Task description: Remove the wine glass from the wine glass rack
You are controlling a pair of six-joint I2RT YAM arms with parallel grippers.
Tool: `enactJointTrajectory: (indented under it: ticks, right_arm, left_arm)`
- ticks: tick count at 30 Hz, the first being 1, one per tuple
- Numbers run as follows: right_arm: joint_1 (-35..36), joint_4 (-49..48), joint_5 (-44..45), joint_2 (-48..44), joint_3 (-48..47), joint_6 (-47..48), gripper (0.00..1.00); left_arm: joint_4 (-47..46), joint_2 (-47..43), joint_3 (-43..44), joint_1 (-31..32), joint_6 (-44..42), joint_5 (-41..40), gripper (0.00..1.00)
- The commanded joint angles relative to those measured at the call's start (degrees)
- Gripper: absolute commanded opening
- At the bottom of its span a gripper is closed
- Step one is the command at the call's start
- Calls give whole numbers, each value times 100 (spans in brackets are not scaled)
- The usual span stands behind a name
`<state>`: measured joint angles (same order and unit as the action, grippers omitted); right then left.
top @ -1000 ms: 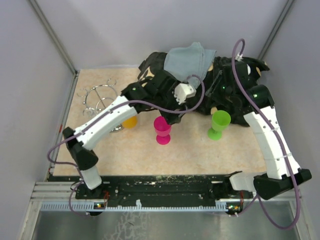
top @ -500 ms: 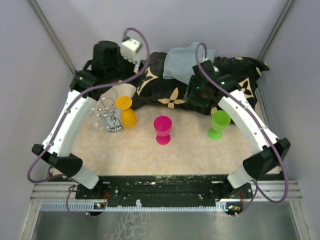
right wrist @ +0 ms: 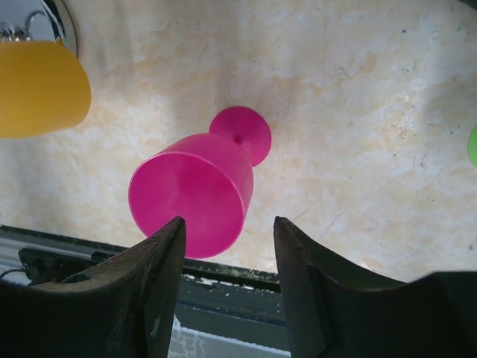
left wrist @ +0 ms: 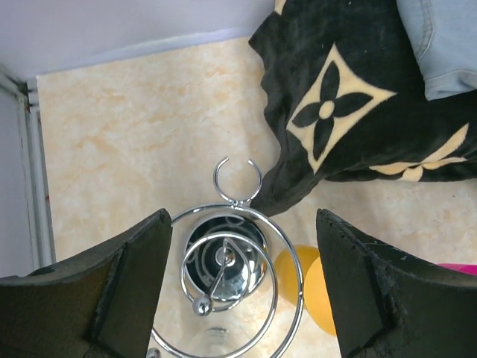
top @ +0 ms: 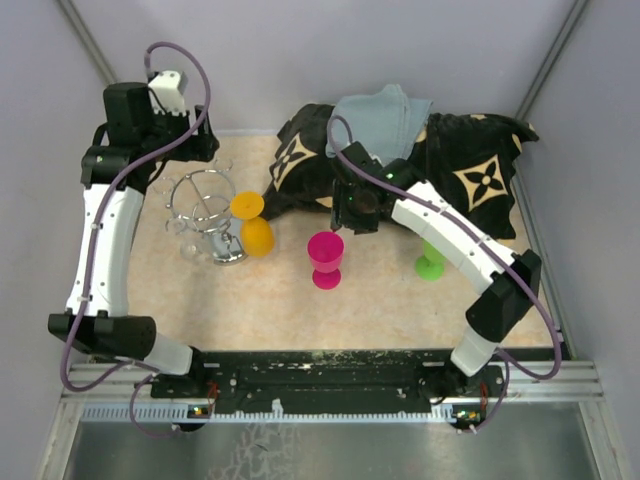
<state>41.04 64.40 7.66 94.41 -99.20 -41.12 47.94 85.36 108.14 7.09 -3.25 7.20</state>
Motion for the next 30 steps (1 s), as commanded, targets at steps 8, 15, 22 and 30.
enactJointTrajectory:
  ticks: [8, 15, 22, 30]
  right_arm:
    - [249, -149, -149, 249, 300, 52, 51]
    - [351, -366, -331, 444, 648, 91, 47]
    - [353, -341, -317, 557, 511, 113, 0]
    - [67, 210, 84, 221, 180, 113, 0]
  left_arm:
    - [-7, -320, -371, -208, 185, 527, 83]
    - [52, -181, -142, -215, 210, 646, 83]
    - [78, -126, -108, -215, 168, 698, 83]
    - [88, -58, -70, -213, 150, 732, 83]
